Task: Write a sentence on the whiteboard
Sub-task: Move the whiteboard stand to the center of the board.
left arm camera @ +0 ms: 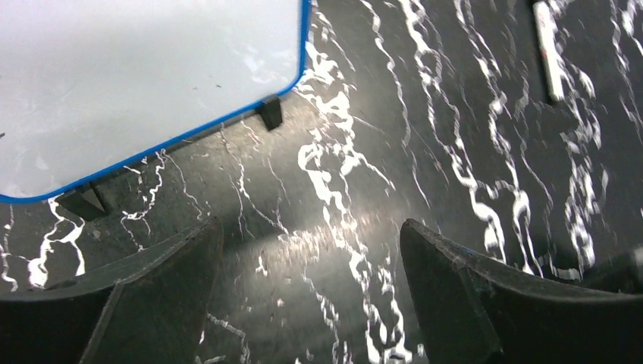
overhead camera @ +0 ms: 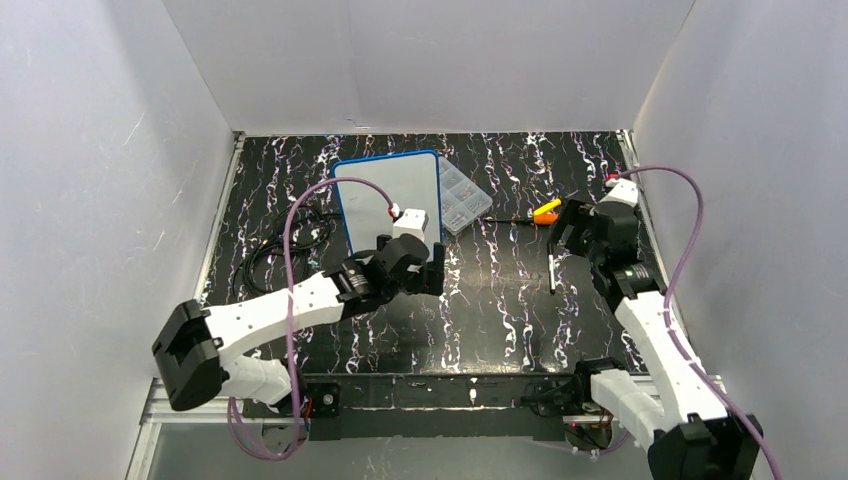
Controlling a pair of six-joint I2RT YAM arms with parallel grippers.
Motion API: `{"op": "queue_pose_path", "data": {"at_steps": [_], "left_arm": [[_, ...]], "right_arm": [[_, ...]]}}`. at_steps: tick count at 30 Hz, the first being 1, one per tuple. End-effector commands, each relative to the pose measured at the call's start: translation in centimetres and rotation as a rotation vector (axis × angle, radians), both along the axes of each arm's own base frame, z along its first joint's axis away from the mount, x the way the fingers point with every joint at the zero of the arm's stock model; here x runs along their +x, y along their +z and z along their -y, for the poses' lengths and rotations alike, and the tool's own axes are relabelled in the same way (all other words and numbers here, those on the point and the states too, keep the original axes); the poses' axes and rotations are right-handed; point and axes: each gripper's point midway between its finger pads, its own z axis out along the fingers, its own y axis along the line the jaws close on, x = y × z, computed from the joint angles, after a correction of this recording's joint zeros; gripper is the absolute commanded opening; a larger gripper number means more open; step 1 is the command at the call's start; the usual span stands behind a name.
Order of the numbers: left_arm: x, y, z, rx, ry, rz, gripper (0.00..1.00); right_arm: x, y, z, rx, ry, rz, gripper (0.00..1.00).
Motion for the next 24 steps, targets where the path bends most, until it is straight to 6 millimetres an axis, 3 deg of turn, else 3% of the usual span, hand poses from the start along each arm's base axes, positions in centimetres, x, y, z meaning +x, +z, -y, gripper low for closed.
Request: {"op": "queue_pose_path", "data": {"at_steps": [1,4,8,13,15,20,24], "left_arm": [[-2.1,5.6,-0.1,0.026,-0.277,0.006,0.85],[-1.2,9.1,-1.7,0.018,-0.342,0.008,0.86],[-0.3,13.8,-2.9,-0.037,-0.408,0.078,0.86],[2.4,16.7,-4.7,-0.108,-0.378,0.233,0.87],[2.7,16.9,-5.5,-0.158,-0.355,0.267,0.87],[2.8,14.6,-8.1,-0.101,-0.249,0.307,0.89],[2.4,14.3,-8.4,-0.103,-0.252,0.34,0.89]], "right_arm": [[-1.3,-4.2,-2.0,0.045,0.091,-0.244,0.87],[-2.1,-7.3,-1.6,0.018,0.075,-0.386,0.82],[-3.1,-9.9,-1.0,-0.01,0.044,-0.5,0.76],[-4.0,-13.1,-0.8,-0.02,0.024,-0.625,0.71],[-4.1,-14.2,-0.8,-0.028,0.02,-0.667,0.66],[-3.4,-15.6,-0.8,-0.04,0.025,-0.689,0.6],[-2.7,-16.0,-0.6,-0.057,0.02,-0.68,0.58]]}}
